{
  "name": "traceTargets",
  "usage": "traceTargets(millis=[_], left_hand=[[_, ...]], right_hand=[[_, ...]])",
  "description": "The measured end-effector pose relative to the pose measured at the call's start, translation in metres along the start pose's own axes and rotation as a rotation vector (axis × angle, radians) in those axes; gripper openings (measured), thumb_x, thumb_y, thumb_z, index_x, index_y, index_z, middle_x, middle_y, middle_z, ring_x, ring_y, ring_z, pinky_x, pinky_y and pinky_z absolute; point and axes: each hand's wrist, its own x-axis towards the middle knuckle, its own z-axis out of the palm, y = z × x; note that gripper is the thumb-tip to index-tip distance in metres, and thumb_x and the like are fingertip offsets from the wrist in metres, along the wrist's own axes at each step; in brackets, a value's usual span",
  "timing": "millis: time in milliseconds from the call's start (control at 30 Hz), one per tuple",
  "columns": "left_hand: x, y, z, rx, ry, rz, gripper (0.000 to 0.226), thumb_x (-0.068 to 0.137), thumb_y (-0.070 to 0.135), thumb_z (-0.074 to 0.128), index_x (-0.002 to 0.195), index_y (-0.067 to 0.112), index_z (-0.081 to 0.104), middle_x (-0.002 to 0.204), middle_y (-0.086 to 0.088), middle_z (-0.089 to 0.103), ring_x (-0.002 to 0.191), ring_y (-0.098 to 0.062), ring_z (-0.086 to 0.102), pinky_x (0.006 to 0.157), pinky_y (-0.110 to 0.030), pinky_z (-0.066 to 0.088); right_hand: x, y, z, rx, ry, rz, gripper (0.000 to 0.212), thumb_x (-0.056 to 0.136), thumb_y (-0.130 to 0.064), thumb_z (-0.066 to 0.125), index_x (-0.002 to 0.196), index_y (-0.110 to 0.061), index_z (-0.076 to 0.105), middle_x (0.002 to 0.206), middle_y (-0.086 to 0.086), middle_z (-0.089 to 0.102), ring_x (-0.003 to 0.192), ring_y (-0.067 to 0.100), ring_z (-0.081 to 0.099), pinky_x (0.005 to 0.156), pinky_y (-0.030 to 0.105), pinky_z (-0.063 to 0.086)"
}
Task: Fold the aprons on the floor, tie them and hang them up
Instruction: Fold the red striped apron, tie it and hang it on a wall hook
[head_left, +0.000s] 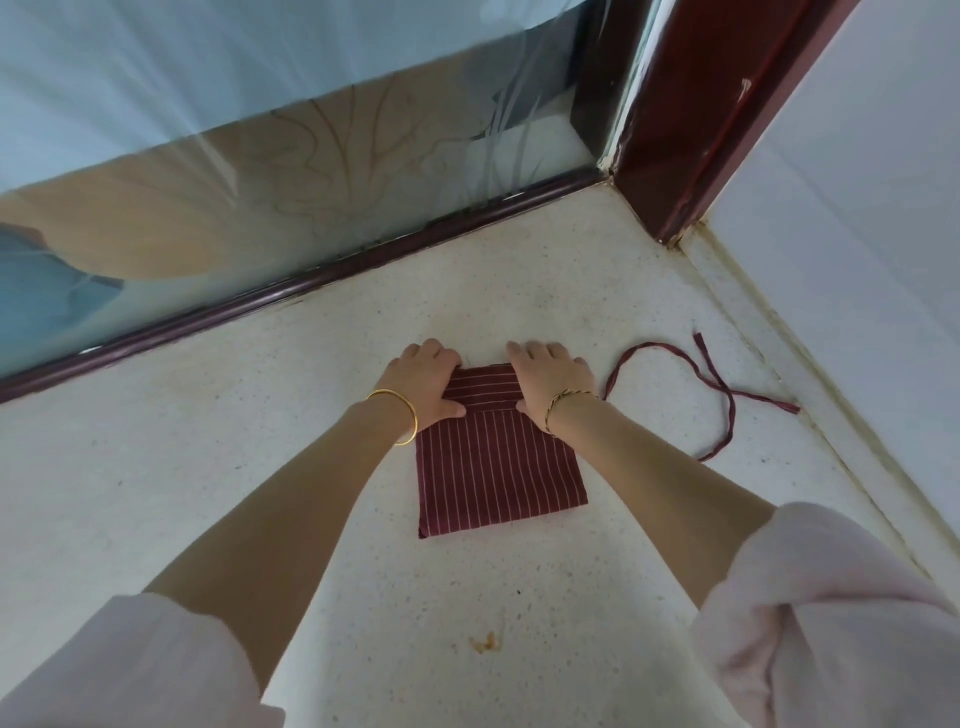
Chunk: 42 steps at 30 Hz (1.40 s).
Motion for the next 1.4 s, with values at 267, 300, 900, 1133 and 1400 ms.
traceTargets(millis=[267,300,900,1133,1400], left_hand=[[0.013,0.011,-0.011,0.027,-0.125,-0.071,0.054,0.078,0.036,0.072,0.117,0.011,0.045,0.113,-0.008,0.05,0.099,-0.024,0.053,0.085,-0.033,0.046],[0.013,0.012,-0.011,-0.003,-0.145,-0.077,0.053,0.079,0.034,0.072,0.118,0.01,0.044,0.113,-0.009,0.049,0.096,-0.024,0.054,0.082,-0.032,0.047],[-0.045,0.024,-0.098,0.095,0.859,0.081,0.03,0.072,0.007,0.075,0.097,0.001,0.06,0.083,-0.015,0.068,0.075,-0.035,0.065,0.062,-0.037,0.05],[-0.095,0.023,0.029,0.328,0.464,0.274,0.067,0.046,0.006,0.089,0.097,0.006,0.046,0.095,-0.015,0.071,0.074,-0.025,0.069,0.049,-0.027,0.05],[-0.12,0.027,0.048,0.241,0.261,0.368,0.041,0.074,0.019,0.071,0.101,0.013,0.04,0.067,-0.002,0.056,0.052,-0.018,0.05,0.047,-0.027,0.042]], right_hand=[[0.018,0.005,-0.009,0.086,-0.112,0.015,0.062,0.079,-0.029,0.074,0.127,-0.007,0.042,0.126,0.01,0.039,0.114,0.028,0.044,0.091,0.037,0.046],[0.019,0.006,-0.009,0.107,-0.123,0.019,0.06,0.078,-0.028,0.075,0.125,-0.007,0.043,0.125,0.011,0.038,0.112,0.028,0.046,0.09,0.037,0.047],[-0.018,0.016,-0.095,0.03,0.933,-0.211,0.026,0.066,-0.004,0.078,0.083,-0.007,0.059,0.088,0.01,0.057,0.082,0.029,0.056,0.071,0.035,0.047],[-0.089,0.017,0.023,-0.043,0.625,-0.419,0.019,0.064,0.005,0.069,0.074,-0.008,0.059,0.077,0.009,0.062,0.075,0.027,0.059,0.075,0.039,0.054],[-0.132,0.025,0.058,0.208,0.261,-0.438,0.018,0.069,-0.004,0.068,0.078,-0.009,0.053,0.073,0.004,0.058,0.065,0.02,0.052,0.058,0.032,0.046]])
